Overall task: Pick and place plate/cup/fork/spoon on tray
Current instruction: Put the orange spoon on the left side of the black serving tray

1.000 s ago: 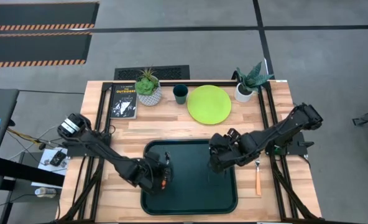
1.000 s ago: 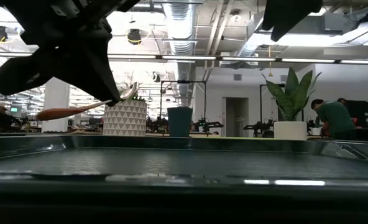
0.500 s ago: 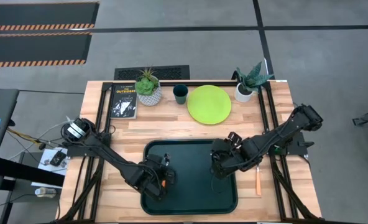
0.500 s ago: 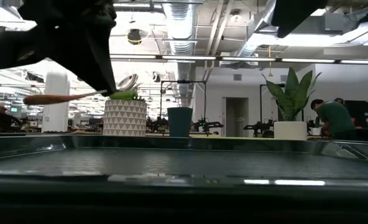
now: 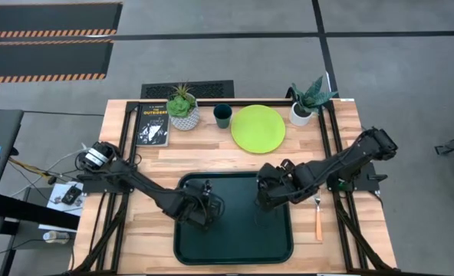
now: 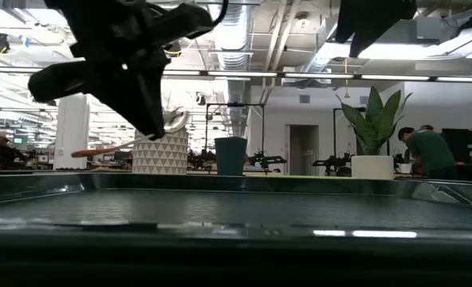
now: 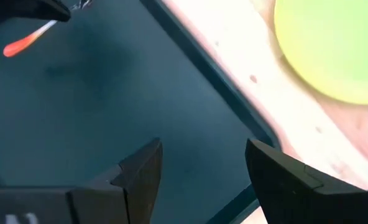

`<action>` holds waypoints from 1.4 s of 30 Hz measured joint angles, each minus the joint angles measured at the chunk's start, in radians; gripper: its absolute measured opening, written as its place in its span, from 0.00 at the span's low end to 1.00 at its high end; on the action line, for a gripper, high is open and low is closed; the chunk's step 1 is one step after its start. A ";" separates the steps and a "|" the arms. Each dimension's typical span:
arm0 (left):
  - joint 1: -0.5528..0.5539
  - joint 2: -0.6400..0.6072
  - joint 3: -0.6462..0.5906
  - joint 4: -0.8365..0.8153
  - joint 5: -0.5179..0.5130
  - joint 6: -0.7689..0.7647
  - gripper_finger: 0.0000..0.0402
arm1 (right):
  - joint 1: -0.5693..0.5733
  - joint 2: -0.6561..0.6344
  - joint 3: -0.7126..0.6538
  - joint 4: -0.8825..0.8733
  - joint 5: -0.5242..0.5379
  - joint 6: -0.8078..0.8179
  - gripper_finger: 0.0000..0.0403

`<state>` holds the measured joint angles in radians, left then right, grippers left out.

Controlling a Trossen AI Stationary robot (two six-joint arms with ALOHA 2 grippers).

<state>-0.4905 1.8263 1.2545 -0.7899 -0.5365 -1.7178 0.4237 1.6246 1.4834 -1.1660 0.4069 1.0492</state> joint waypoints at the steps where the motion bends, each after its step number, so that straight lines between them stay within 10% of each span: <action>1: 0.004 0.000 0.000 0.011 -0.003 0.006 0.01 | -0.005 0.000 0.000 -0.001 -0.012 -0.001 0.63; 42: -0.129 0.106 0.162 -0.179 -0.122 -0.294 0.00 | 0.050 0.000 0.000 0.106 -0.015 -0.025 0.63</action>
<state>-0.6199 1.9327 1.4162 -0.9689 -0.6584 -2.0119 0.4733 1.6249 1.4837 -1.0595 0.3923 1.0245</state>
